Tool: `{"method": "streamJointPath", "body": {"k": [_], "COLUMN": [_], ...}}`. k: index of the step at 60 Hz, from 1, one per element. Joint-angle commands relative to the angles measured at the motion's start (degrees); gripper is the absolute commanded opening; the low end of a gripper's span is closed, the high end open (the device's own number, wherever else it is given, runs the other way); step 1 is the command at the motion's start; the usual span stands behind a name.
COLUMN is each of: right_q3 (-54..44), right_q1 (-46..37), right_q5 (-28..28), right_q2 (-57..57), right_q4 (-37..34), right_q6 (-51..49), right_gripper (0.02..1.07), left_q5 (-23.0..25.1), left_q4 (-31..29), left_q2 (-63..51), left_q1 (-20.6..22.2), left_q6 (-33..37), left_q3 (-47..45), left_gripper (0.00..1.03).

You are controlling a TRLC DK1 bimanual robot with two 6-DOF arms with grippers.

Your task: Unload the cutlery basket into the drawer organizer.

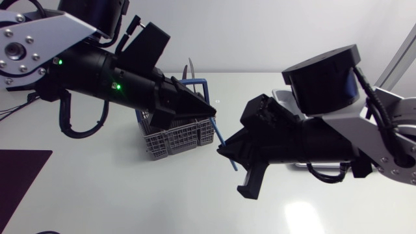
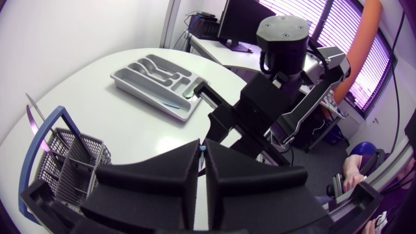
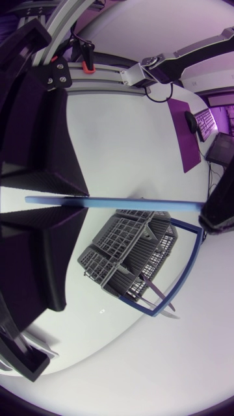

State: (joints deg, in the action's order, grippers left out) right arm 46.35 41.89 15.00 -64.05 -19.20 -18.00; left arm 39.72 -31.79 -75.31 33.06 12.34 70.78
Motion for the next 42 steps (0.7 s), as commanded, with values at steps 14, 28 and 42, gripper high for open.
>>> {"method": "streamJointPath", "body": {"k": [14, 28, 42], "right_q3": [0.32, -2.58, -3.02], "right_q1": [-0.4, -4.8, -25.19], "right_q5": [1.69, 1.61, 1.08], "right_q2": [-0.37, 0.42, -3.45], "right_q4": [-3.3, -4.79, -3.3], "right_q6": [1.3, 1.04, -0.02], "right_gripper": [0.08, 0.07, 0.08], "left_q5": [1.32, 1.14, -1.05], "left_q4": [-0.46, 3.4, 4.98], "left_q2": [2.27, 3.15, 3.24], "left_q1": [-2.56, -11.0, -23.13], "left_q6": [-2.06, -5.31, -0.56], "left_q3": [-0.73, 5.51, 3.66], "left_gripper": [0.25, 0.91, 0.95]}}
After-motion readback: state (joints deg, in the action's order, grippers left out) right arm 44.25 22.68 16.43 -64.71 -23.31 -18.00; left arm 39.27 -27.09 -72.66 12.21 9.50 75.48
